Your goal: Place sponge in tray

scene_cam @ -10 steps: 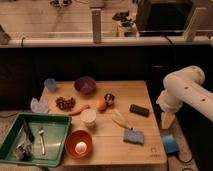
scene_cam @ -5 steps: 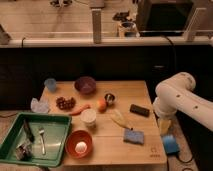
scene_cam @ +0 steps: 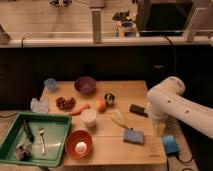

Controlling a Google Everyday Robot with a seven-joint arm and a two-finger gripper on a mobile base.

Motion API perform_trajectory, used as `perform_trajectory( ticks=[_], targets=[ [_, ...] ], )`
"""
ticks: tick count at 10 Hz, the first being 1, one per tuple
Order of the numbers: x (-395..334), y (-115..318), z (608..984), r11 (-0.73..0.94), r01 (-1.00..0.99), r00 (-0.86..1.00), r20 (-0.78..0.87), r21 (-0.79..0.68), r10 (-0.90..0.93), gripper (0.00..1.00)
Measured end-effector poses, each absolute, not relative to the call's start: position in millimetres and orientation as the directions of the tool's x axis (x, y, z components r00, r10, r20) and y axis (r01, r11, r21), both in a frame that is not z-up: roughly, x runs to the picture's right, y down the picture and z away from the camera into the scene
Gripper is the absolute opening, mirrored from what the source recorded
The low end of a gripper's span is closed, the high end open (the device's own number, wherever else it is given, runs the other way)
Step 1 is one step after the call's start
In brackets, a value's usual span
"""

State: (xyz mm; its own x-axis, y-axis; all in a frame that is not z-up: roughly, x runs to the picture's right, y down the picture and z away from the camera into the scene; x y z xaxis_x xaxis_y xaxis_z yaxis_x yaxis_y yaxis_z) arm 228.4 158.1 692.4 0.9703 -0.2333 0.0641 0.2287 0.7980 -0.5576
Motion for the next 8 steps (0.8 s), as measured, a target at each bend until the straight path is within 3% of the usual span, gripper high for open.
perform_trajectory(
  ticks=[8],
  targets=[
    [195.3, 182.1, 714.0, 0.754, 0.363, 0.931, 0.17, -0.547, -0.324, 0.8]
  ],
)
